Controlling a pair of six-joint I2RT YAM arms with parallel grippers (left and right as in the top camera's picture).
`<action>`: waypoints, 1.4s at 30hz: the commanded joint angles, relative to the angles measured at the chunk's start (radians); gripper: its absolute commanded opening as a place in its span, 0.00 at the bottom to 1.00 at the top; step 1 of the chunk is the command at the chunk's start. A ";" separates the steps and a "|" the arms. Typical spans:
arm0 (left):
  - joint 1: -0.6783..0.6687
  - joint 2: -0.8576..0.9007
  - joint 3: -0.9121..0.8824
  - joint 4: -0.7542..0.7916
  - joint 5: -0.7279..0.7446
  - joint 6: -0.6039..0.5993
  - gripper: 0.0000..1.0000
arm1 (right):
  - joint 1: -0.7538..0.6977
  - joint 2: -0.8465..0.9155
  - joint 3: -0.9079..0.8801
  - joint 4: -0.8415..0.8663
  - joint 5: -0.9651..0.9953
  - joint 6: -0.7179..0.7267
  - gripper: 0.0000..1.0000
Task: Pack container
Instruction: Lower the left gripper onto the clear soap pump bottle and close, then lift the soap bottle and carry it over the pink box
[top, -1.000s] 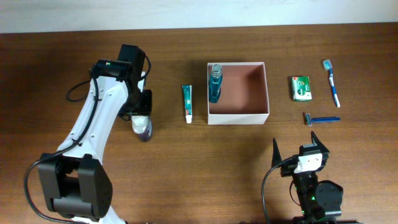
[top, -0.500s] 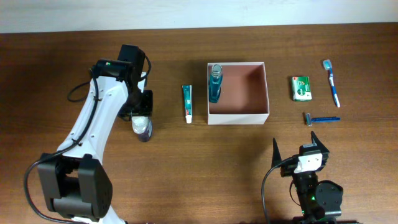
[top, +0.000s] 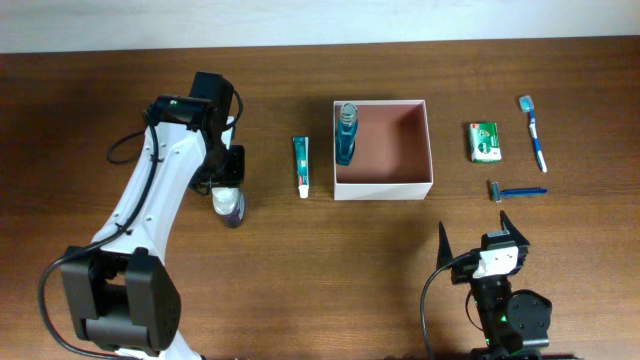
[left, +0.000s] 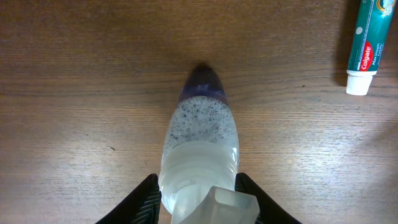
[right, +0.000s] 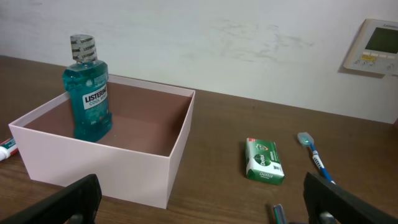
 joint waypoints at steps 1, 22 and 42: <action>0.003 -0.008 0.018 -0.014 -0.011 0.006 0.39 | 0.009 -0.011 -0.005 -0.006 0.013 0.001 0.99; 0.003 -0.008 0.106 -0.013 -0.011 0.006 0.31 | 0.009 -0.011 -0.005 -0.006 0.013 0.000 0.99; -0.075 -0.008 0.589 0.057 0.110 0.005 0.31 | 0.009 -0.011 -0.005 -0.006 0.013 0.001 0.99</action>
